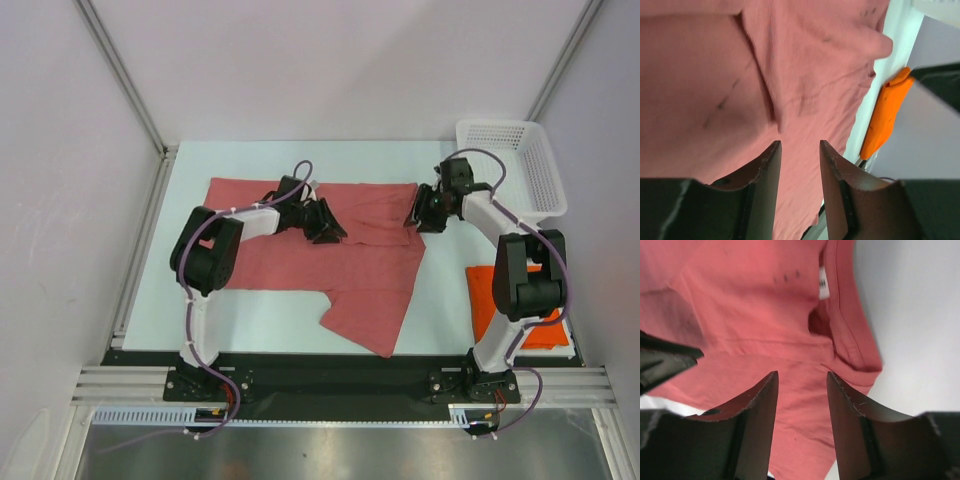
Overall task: Fold and stack the t-shirts
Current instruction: Fold the tshirt
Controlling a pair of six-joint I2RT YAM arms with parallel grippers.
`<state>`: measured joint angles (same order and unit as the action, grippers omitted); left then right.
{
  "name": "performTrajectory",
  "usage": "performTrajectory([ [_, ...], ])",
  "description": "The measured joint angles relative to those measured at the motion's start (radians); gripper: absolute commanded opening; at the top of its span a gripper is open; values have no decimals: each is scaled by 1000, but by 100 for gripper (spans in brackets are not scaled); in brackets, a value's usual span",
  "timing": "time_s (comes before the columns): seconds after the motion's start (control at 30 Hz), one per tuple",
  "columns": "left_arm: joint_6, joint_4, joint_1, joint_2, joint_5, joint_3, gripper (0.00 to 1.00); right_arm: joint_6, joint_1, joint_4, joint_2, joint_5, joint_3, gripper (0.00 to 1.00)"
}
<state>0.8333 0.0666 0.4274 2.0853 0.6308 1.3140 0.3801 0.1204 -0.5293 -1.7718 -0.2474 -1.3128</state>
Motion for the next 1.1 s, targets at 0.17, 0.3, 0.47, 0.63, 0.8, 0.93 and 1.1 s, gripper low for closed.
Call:
performTrajectory([
  [0.17,32,-3,23,42,-33,23,44,12,0,18,-2,-59,76,47],
  [0.3,47,8,28,64,-43,38,43,9,0,48,-6,-85,76,41],
  [0.47,48,19,29,82,-53,69,40,6,-5,63,-50,-100,76,39],
  [0.63,49,29,29,106,-53,100,24,-6,-19,64,-82,-102,79,40],
  [0.8,47,46,30,114,-54,104,13,-26,-35,64,-102,-102,79,38],
  [0.93,45,59,31,116,-53,109,12,-40,-43,65,-117,-107,79,33],
  [1.1,45,71,32,116,-52,124,11,-41,-44,73,-135,-121,79,33],
])
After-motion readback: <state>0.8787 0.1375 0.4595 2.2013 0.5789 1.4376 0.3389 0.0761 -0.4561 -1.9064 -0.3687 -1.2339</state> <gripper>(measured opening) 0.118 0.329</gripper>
